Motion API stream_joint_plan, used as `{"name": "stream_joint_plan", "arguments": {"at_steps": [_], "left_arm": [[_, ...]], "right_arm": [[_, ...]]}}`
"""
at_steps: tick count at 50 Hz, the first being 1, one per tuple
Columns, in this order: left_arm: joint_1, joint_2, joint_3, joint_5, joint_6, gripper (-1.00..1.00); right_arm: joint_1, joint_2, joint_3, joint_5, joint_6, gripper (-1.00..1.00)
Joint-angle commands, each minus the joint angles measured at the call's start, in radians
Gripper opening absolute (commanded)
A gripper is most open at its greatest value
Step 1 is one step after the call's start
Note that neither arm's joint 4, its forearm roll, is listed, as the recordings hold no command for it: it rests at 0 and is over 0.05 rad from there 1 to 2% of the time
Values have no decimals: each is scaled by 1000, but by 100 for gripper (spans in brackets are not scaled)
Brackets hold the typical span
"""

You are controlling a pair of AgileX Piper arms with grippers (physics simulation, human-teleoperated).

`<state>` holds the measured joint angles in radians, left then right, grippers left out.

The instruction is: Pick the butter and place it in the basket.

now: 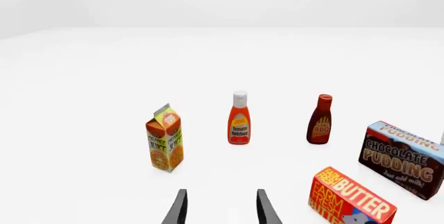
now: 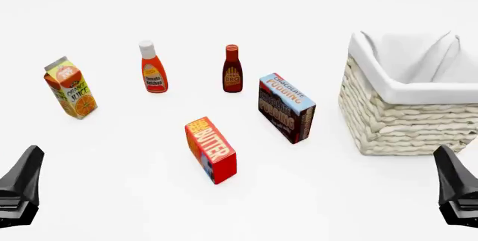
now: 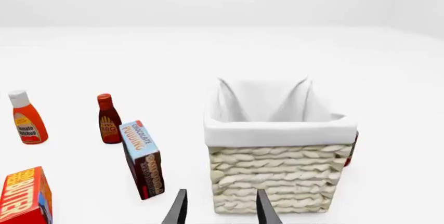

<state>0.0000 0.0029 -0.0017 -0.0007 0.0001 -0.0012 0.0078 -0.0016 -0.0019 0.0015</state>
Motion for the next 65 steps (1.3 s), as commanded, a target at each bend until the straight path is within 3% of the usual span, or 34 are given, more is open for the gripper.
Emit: {"name": "stream_joint_plan", "arguments": {"at_steps": [1, 14, 15, 16, 17, 18, 24, 34, 49, 65], "left_arm": [[0, 4, -3, -1, 0, 100], [0, 5, -3, -1, 0, 100], [0, 5, -3, -1, 0, 100], [0, 5, -3, -1, 0, 100], [0, 5, -3, -1, 0, 100], [0, 5, -3, -1, 0, 100], [0, 4, -3, -1, 0, 100], [0, 5, -3, -1, 0, 100], [0, 4, -3, -1, 0, 100], [0, 5, -3, -1, 0, 100]], "right_arm": [[6, 21, -2, -7, 3, 100], [64, 29, -2, -14, 17, 100], [-68, 76, -268, 190, 42, 100], [126, 273, -374, 69, 75, 100], [126, 278, -375, 64, 75, 100], [55, 380, -435, 56, 84, 100], [83, 436, -534, 94, 84, 100], [169, 486, -682, 214, 27, 100], [320, 687, -802, 340, 27, 100], [442, 865, -937, 428, 97, 100]]}}
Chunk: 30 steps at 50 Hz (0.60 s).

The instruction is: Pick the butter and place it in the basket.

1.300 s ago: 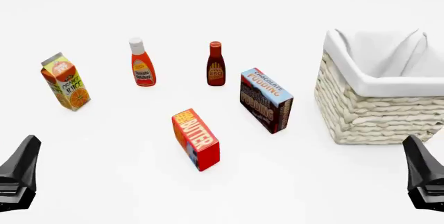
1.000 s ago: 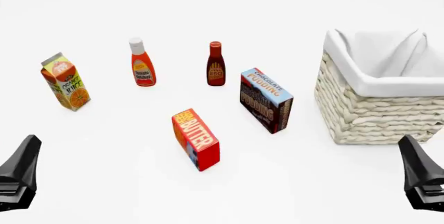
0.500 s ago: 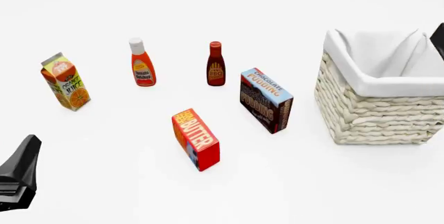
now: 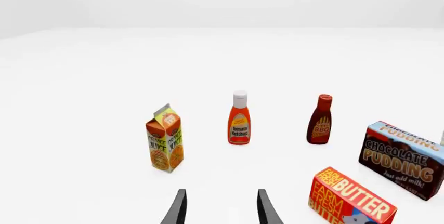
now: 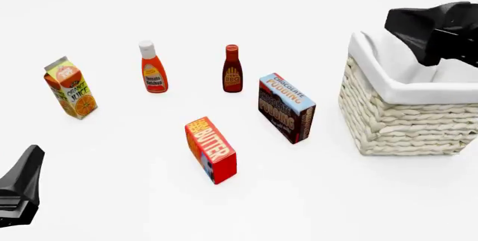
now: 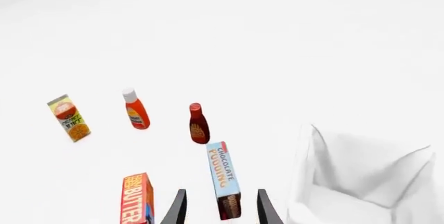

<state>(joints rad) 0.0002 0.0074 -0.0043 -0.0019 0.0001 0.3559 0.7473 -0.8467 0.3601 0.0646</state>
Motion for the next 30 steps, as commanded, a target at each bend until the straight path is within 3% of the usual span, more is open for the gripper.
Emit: {"name": "stream_joint_plan", "arguments": {"at_steps": [1, 13, 30], "left_arm": [[0, 0, 0, 0, 0, 100], [0, 0, 0, 0, 0, 100], [0, 0, 0, 0, 0, 100]], "right_arm": [[89, 135, -100, 69, 33, 100], [158, 288, -215, 134, 8, 100], [184, 466, -366, 147, -49, 100]]}}
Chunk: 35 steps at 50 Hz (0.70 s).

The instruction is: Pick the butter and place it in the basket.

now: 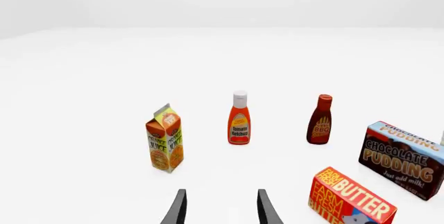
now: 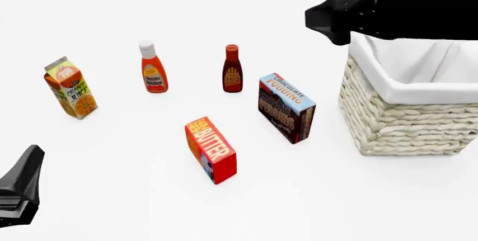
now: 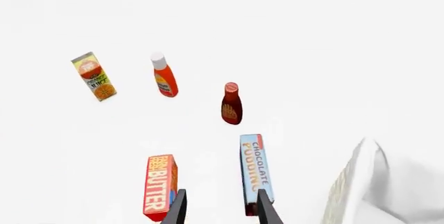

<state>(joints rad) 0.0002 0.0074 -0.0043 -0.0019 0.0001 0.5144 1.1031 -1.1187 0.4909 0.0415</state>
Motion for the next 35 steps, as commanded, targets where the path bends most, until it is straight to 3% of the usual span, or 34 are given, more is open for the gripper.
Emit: {"name": "stream_joint_plan", "arguments": {"at_steps": [1, 20, 35], "left_arm": [[0, 0, 0, 0, 0, 100], [0, 0, 0, 0, 0, 100], [0, 0, 0, 0, 0, 100]], "right_arm": [[33, 121, -105, 20, -22, 100], [95, 297, -241, 48, 9, 100], [132, 389, -302, 44, 74, 100]]}}
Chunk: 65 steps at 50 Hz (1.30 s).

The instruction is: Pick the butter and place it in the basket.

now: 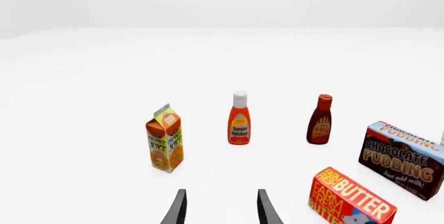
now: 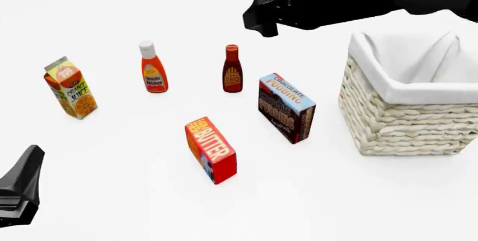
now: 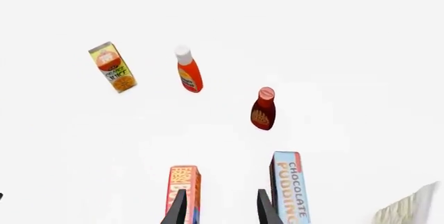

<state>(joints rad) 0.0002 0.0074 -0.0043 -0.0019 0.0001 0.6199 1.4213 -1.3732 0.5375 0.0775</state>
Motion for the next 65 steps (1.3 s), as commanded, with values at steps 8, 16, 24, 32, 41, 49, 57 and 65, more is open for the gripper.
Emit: {"name": "stream_joint_plan", "arguments": {"at_steps": [8, 16, 24, 32, 41, 49, 57, 65], "left_arm": [[0, 0, 0, 0, 0, 100], [0, 0, 0, 0, 0, 100], [0, 0, 0, 0, 0, 100], [0, 0, 0, 0, 0, 100], [0, 0, 0, 0, 0, 100], [0, 0, 0, 0, 0, 100], [0, 0, 0, 0, 0, 100], [0, 0, 0, 0, 0, 100]], "right_arm": [[30, 125, -79, 6, 85, 100], [49, 175, -107, 14, 115, 100], [79, 209, -124, 22, 123, 100], [107, 245, -136, 37, 152, 100], [123, 284, -150, 42, 167, 100], [123, 315, -155, 39, 182, 100], [122, 330, -146, 29, 196, 100], [137, 343, -118, 9, 208, 100]]}}
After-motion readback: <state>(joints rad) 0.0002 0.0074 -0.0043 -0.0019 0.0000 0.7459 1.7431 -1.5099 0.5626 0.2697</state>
